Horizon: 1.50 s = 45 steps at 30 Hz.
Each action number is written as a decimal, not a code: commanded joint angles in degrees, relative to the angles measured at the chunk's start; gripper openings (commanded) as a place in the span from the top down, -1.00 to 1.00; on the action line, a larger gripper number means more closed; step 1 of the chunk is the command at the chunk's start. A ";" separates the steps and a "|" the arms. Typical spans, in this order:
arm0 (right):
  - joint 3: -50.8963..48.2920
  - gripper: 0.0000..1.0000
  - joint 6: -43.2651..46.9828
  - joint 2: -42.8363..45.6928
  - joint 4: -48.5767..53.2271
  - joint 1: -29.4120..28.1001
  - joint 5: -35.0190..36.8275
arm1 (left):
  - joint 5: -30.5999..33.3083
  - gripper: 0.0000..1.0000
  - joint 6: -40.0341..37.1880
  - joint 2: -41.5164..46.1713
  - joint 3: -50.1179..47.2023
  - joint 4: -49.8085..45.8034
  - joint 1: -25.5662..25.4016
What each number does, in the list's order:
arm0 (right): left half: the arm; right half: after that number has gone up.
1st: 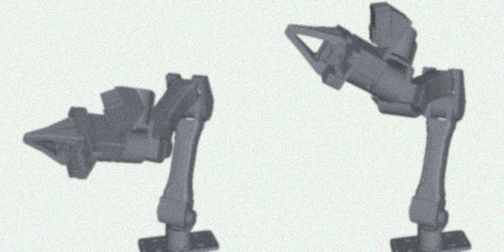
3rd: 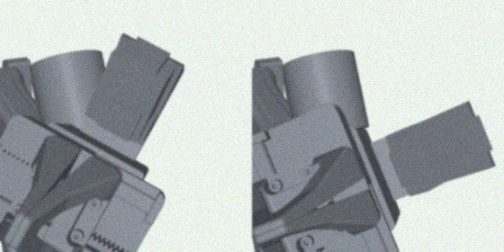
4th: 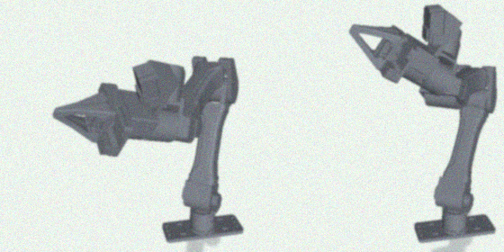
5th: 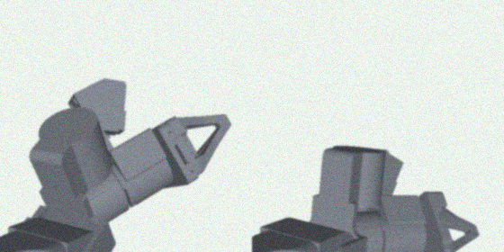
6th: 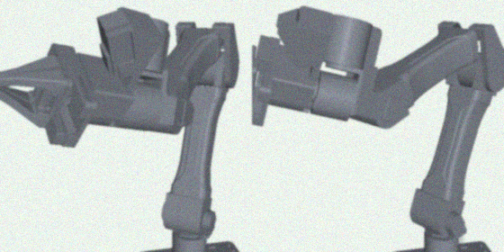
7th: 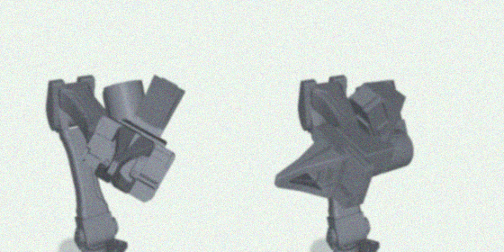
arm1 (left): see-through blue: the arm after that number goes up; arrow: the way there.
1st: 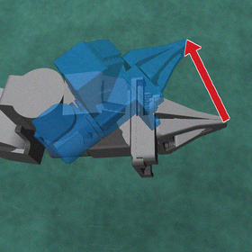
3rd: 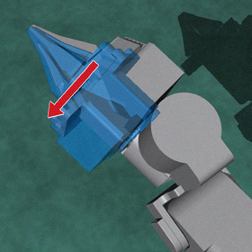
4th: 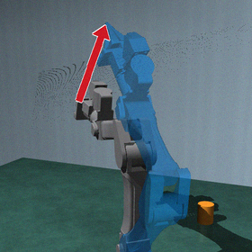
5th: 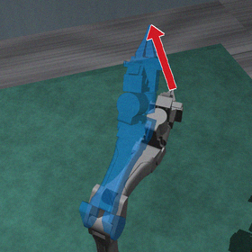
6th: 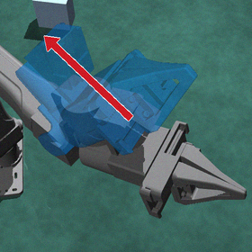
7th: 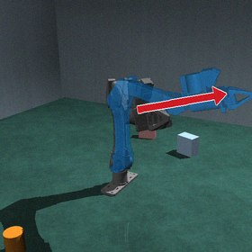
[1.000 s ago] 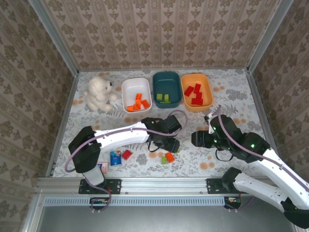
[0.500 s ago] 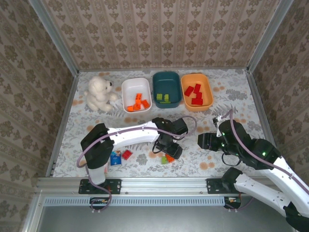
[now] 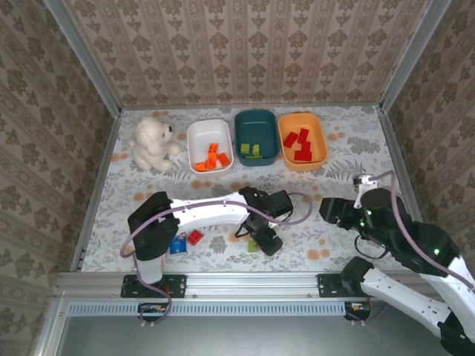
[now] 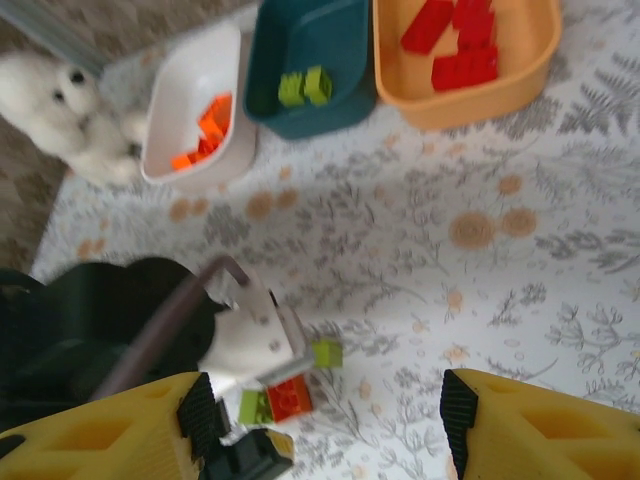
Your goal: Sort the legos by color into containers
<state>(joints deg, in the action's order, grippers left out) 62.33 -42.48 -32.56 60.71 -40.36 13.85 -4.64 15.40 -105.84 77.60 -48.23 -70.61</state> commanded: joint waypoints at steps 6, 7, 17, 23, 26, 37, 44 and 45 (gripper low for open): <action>2.98 -0.29 -2.43 -1.44 1.29 -0.16 4.11 | 3.56 -0.79 -6.39 -5.04 -0.24 1.29 -0.59; 2.90 -0.29 -2.46 -1.67 1.15 -0.16 3.93 | 3.83 -0.79 -6.43 -5.35 -0.17 1.30 -0.58; 1.53 -0.31 -2.76 -2.95 -0.19 -0.03 2.36 | 2.67 -0.25 -6.02 -7.15 -1.50 2.47 -0.58; 0.87 -0.31 -2.68 -3.64 -1.06 0.37 1.26 | 4.72 0.11 -4.53 -5.46 -1.87 2.70 -0.28; 0.96 -0.31 -2.11 -4.30 -1.61 0.63 0.44 | 6.46 0.12 -3.05 -2.97 -1.76 1.95 0.74; 2.52 -0.36 0.05 -9.84 -13.50 4.27 -11.98 | 7.70 0.20 4.95 11.47 1.08 -1.54 18.89; 5.94 -0.39 1.96 -22.62 -23.13 8.69 -26.46 | 6.71 0.22 3.85 7.17 7.43 3.04 35.56; 6.28 -0.40 2.05 -24.08 -24.32 9.08 -27.85 | 6.75 0.22 4.18 5.42 9.10 3.50 37.53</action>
<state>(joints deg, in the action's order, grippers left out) 66.48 -41.91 -53.49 42.52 -32.45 -5.48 1.76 18.46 -97.01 83.24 -46.52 -36.75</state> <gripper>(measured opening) 0.698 0.474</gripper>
